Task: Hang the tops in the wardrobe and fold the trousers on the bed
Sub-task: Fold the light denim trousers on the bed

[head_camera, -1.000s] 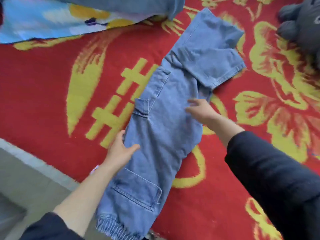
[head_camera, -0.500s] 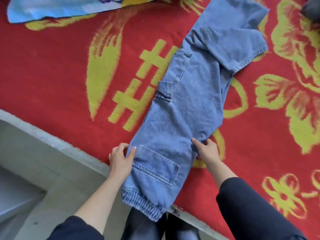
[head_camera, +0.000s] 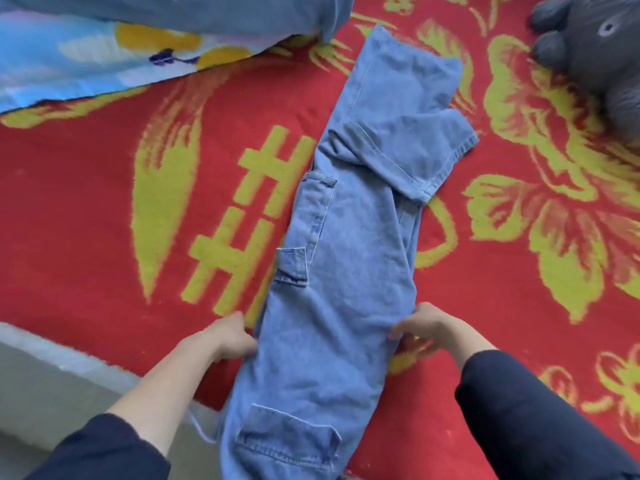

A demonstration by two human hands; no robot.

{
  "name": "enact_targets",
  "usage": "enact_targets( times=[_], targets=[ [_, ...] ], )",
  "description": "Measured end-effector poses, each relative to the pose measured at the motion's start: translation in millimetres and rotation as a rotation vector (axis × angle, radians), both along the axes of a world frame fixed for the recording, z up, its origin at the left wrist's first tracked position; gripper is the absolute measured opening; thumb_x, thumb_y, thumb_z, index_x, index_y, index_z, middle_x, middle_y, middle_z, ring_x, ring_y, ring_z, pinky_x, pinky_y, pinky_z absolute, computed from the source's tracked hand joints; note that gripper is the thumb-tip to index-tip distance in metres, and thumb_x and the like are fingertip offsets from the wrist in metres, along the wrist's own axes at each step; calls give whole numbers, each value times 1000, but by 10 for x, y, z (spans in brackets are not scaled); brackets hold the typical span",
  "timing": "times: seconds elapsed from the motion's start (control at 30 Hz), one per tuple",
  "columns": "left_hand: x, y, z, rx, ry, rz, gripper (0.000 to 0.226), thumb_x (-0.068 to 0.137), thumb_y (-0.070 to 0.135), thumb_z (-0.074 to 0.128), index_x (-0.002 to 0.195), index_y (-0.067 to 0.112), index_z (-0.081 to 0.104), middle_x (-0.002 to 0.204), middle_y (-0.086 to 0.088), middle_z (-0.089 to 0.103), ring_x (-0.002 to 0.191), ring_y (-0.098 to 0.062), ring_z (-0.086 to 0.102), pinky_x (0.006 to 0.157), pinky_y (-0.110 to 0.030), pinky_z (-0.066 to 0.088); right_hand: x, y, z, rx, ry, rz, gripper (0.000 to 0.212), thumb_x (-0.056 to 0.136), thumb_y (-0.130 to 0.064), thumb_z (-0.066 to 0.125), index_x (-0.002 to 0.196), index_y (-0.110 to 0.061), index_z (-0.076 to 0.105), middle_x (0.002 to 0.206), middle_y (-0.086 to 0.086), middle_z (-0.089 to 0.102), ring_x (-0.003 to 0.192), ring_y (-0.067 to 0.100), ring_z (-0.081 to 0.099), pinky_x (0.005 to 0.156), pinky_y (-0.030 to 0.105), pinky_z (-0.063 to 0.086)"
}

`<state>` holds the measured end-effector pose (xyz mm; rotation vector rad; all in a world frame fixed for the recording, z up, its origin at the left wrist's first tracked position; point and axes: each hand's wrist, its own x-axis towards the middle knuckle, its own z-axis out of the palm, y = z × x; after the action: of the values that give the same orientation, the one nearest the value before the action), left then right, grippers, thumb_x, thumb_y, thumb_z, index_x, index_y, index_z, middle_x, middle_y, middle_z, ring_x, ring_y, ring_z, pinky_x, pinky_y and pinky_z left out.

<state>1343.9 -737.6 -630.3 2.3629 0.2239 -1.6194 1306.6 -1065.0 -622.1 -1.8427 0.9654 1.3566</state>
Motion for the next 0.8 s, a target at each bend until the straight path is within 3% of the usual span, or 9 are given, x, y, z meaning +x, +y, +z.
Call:
enact_targets(
  times=[0.07, 0.17, 0.23, 0.3, 0.37, 0.43, 0.53, 0.67, 0.8],
  targets=[
    [376, -252, -32, -123, -404, 118, 64, 80, 30, 63, 137, 16, 38, 135, -13, 49, 118, -28, 51, 90, -34, 44, 323, -160, -40, -114, -260, -99, 18, 72, -12, 69, 75, -9, 51, 65, 5, 46, 53, 19, 42, 50, 26, 37],
    [903, -734, -68, -344, -602, 134, 76, 88, 37, 59, 150, 20, 18, 154, -8, 26, 142, -25, 23, 114, -37, 24, 867, -324, -151, -313, -638, -273, 18, 78, -25, 66, 85, -12, 56, 80, 4, 56, 71, 22, 56, 61, 35, 47],
    [1200, -1006, -200, -290, -591, 22, 84, 92, 44, 54, 153, 18, 3, 160, -10, 6, 148, -26, 3, 119, -39, 10, 1215, -375, -179, -219, -718, -538, 32, 80, -35, 69, 99, -11, 60, 94, 7, 64, 84, 26, 64, 70, 40, 54],
    [1451, -1167, -340, -166, -627, -87, 85, 95, 47, 46, 152, 14, -7, 160, -15, -6, 147, -31, -9, 120, -41, 2, 1461, -385, -231, -86, -683, -693, 29, 82, -37, 70, 96, -12, 61, 87, 6, 64, 73, 22, 63, 56, 32, 50],
    [1696, -1256, -456, -103, -670, -88, 84, 95, 54, 39, 152, 13, -8, 159, -19, -8, 146, -33, -11, 119, -44, -1, 1678, -428, -288, -125, -678, -758, 31, 81, -35, 71, 97, -11, 59, 86, 6, 62, 67, 21, 59, 49, 27, 44],
    [1923, -1272, -540, -102, -677, -76, 88, 90, 66, 31, 153, 17, -6, 157, -21, -12, 145, -33, -16, 118, -44, -4, 1945, -521, -259, -200, -731, -863, 17, 80, -23, 68, 85, -9, 58, 82, 10, 61, 57, 21, 57, 44, 26, 41],
    [2250, -1294, -529, -144, -611, -32, 100, 73, 80, 16, 154, 24, -3, 155, -25, -19, 144, -32, -22, 117, -44, -9, 2526, -723, 10, -69, -830, -1104, 10, 84, -10, 57, 77, -12, 51, 75, 10, 59, 54, 22, 59, 46, 29, 49],
    [2550, -1481, -488, -110, -537, -23, 114, 62, 91, 18, 153, 26, -4, 149, -37, -17, 141, -44, -20, 117, -50, -6, 3501, -921, 429, 30, -1059, -976, 8, 88, -21, 57, 81, -20, 53, 92, 5, 58, 83, 24, 62, 60, 31, 53],
    [2583, -1477, -465, -93, -515, -64, 135, 46, 103, 21, 153, 24, -3, 147, -41, -14, 139, -50, -18, 117, -54, 0, 4286, -890, 641, 48, -1257, -639, 19, 83, -42, 62, 81, -23, 60, 93, -3, 60, 92, 14, 55, 77, 29, 43]
  ],
)
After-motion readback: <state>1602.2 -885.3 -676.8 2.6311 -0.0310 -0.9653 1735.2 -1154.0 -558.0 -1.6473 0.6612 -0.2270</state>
